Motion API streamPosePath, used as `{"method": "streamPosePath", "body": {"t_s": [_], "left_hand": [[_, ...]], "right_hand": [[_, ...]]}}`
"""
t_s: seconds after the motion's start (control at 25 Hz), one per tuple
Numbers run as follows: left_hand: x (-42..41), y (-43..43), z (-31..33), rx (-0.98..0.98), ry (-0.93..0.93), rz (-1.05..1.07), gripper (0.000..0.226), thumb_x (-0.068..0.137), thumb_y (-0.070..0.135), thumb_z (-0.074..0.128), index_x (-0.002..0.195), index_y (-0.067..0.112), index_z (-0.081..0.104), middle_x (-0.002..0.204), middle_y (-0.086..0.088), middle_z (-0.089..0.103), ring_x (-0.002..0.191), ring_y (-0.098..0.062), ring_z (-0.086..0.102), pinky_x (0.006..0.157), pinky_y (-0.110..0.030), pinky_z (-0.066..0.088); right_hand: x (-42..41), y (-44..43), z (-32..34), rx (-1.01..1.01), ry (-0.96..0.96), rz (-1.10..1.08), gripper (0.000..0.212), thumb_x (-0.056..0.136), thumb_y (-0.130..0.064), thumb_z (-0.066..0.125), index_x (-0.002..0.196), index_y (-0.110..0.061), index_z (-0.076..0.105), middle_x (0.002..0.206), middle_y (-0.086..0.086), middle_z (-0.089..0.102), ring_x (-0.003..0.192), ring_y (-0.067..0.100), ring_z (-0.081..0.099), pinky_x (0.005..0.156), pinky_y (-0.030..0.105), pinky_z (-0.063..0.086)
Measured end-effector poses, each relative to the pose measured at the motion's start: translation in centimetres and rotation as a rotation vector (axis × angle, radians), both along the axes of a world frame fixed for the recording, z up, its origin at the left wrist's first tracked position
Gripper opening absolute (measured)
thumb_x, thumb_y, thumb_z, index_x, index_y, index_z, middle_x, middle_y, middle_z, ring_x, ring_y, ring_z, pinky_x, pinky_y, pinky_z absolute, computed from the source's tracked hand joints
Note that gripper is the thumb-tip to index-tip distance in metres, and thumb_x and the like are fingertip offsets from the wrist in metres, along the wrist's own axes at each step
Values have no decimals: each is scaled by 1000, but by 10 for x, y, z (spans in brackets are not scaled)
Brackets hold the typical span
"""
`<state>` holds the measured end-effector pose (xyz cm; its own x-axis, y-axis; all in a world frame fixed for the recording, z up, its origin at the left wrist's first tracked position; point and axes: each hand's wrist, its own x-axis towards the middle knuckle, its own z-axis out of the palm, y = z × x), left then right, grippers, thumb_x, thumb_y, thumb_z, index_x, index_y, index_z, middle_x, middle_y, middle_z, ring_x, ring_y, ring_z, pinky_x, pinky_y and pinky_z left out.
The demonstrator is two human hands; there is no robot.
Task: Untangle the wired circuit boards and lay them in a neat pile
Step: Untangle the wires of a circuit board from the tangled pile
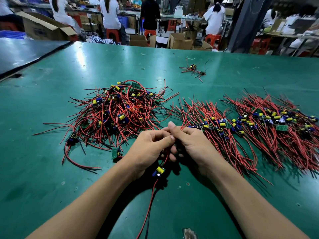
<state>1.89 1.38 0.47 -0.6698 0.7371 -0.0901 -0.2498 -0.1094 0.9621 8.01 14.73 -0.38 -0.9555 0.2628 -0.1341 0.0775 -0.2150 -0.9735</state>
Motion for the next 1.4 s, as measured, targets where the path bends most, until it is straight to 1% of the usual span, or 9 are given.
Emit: {"method": "streamPosePath", "body": {"t_s": [0.24,0.32,0.48,0.6,0.8,0.92,1.0,1.24,1.4], "left_hand": [[-1,-1,1,17,-38,-24,17,94,7,57,80,2,64,60,-7,61,45,-15,57,48,-19,48],[-1,-1,2,5,-16,-32,17,94,9,58,79,3,65,60,-6,61,45,-15,56,48,-19,47],[0,-2,4,12,-4,-54,15,94,10,58,83,2,65,60,-5,60,45,-15,56,48,-19,46],[1,-3,5,24,-5,-85,13,90,13,61,81,5,66,61,-6,61,47,-16,57,48,-19,47],[1,-3,2,13,22,-94,12,87,15,63,80,8,68,61,-7,62,48,-16,58,49,-19,47],[-1,-2,-1,0,41,-45,14,90,14,62,79,8,69,62,-6,63,48,-16,59,50,-19,48],[-3,-1,-4,20,8,-10,16,93,12,59,81,6,68,64,-6,64,48,-16,58,51,-21,50],[-6,1,-5,10,-18,-16,17,95,10,57,84,0,65,62,-6,62,47,-16,58,48,-19,49],[-5,0,-2,-10,-11,-34,17,94,13,59,81,4,67,61,-6,59,46,-16,56,48,-20,47]], "right_hand": [[4,15,7,225,-1,-22,47,92,-55,60,89,-11,78,68,14,71,58,22,66,56,27,52],[2,15,7,265,1,-85,48,95,-53,57,88,-10,78,62,10,70,52,18,63,51,23,48],[-4,5,13,-123,-42,-154,56,101,-50,47,69,-15,77,49,-6,36,32,4,27,33,15,23],[-1,9,22,-439,-106,-77,65,102,-52,40,59,-16,72,54,-6,30,31,4,21,32,13,20],[3,15,22,-479,-141,-24,63,101,-50,41,59,-14,70,54,-6,30,32,4,22,35,13,20],[0,7,16,-314,-101,-45,59,94,-59,46,75,-13,78,52,-6,35,33,2,27,35,14,21],[0,-2,11,-116,-71,-36,54,86,-63,55,85,-15,79,51,-5,46,36,5,43,38,15,32],[4,-5,11,86,41,-54,34,97,-38,62,85,-11,78,58,13,63,45,20,61,45,21,49],[1,4,11,487,97,-220,36,97,-36,63,81,-8,79,87,2,77,81,8,72,74,19,51]]}}
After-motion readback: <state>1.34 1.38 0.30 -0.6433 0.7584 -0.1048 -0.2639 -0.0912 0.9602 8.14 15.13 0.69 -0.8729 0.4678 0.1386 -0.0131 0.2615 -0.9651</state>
